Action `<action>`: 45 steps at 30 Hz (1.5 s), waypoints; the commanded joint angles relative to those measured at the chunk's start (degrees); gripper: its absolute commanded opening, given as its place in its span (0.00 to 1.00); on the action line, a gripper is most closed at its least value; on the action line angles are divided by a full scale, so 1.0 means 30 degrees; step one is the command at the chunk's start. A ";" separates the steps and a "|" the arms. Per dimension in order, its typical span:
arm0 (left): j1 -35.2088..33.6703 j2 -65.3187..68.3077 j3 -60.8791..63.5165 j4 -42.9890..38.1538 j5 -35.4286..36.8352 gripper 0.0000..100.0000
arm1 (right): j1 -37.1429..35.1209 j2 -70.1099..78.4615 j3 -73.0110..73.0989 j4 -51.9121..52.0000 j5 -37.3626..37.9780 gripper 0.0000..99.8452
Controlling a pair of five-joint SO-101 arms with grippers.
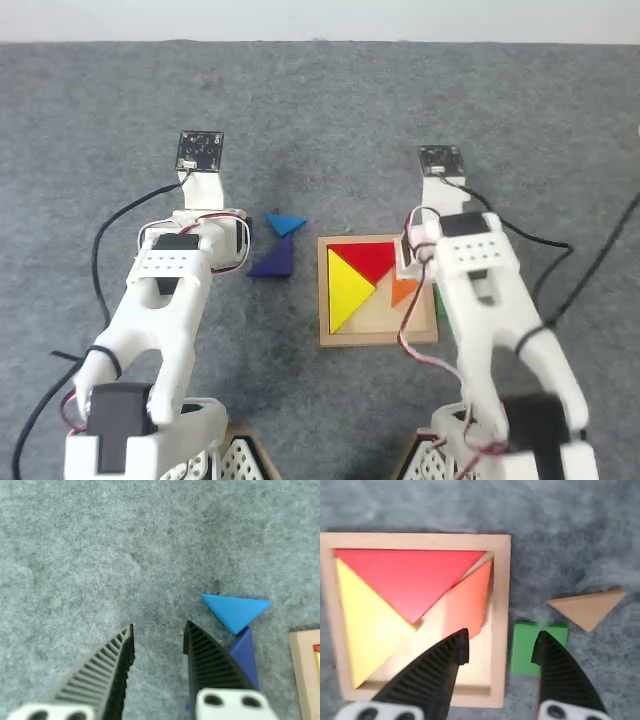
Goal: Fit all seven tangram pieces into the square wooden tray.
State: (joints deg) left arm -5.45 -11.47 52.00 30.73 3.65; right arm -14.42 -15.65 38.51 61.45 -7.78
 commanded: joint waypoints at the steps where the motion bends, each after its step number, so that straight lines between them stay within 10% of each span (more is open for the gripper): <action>1: 0.0088 -0.0821 -0.0190 -0.0498 -0.0469 0.16 | -0.1392 -0.1861 0.0586 -0.0747 0.0205 0.23; 29: 0.0088 -0.0821 -0.0161 -0.0498 -0.0469 0.16 | 0.2593 0.4352 -0.1084 -0.3092 0.2784 0.23; 45: 0.0117 -0.0821 -0.0190 -0.0498 -0.0469 0.16 | 0.6901 -0.5143 -0.1495 0.2593 0.4806 0.23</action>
State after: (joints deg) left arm -5.45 -11.47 52.00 30.73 3.30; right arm 1.93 -26.02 36.66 66.37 3.91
